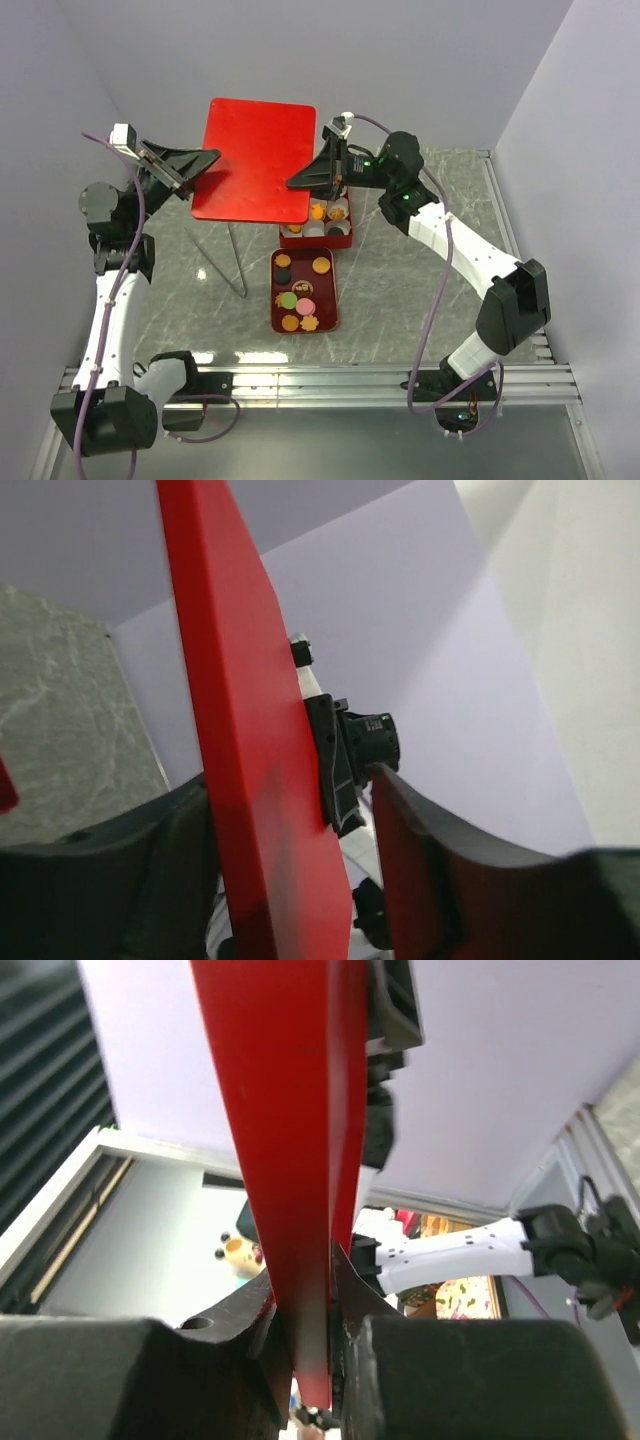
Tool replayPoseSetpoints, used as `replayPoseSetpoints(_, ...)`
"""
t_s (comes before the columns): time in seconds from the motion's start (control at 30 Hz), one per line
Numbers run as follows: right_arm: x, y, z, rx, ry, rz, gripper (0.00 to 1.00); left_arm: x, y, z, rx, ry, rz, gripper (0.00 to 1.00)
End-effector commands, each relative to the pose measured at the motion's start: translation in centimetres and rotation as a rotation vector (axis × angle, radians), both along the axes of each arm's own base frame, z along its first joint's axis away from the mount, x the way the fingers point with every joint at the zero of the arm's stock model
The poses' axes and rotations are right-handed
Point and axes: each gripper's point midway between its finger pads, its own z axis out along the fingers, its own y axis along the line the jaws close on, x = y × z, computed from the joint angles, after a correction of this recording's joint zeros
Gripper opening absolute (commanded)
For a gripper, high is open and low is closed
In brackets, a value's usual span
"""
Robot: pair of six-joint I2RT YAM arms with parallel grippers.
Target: Pack the cookies
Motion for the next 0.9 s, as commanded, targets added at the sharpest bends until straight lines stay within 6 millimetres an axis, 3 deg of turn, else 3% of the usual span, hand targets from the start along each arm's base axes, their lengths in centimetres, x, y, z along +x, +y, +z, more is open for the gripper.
replayPoseSetpoints(0.0, 1.3, -0.6, 0.3, -0.057, -0.047, -0.061, 0.06, -1.2, 0.1, 1.5, 0.067, -0.093, 0.042, 0.68)
replayPoseSetpoints(0.03, 1.8, -0.6, -0.4, -0.084, -0.025, -0.070, 0.05, -1.1, 0.1, 1.1, 0.082, -0.077, 0.052, 0.75)
replayPoseSetpoints(0.13, 4.0, -1.8, -1.8, -0.132, -0.057, -0.126, 0.04, -1.1, 0.4, 0.6, 0.121, -0.068, 0.087, 0.82)
replayPoseSetpoints(0.2, 5.9, -3.0, -4.0, -0.193, -0.048, -0.162, 0.04, -0.5, 0.7, -0.9, 0.142, 0.004, 0.113, 0.87)
replayPoseSetpoints(0.43, 10.7, -5.3, -10.8, -0.333, -0.083, -0.177, 0.01, 1.1, 2.0, -6.8, 0.238, 0.180, 0.208, 0.89)
replayPoseSetpoints(0.6, 13.3, -5.3, -16.0, -0.405, -0.074, -0.113, 0.00, 2.0, 1.9, -8.4, 0.264, 0.212, 0.213, 0.89)
replayPoseSetpoints(0.7, 14.5, -5.3, -17.8, -0.408, -0.078, -0.090, 0.00, 2.7, 1.9, -9.0, 0.290, 0.227, 0.217, 0.88)
replayPoseSetpoints(0.87, 16.3, -5.4, -18.2, -0.406, -0.094, -0.073, 0.00, 3.9, 1.4, -10.1, 0.293, 0.248, 0.207, 0.87)
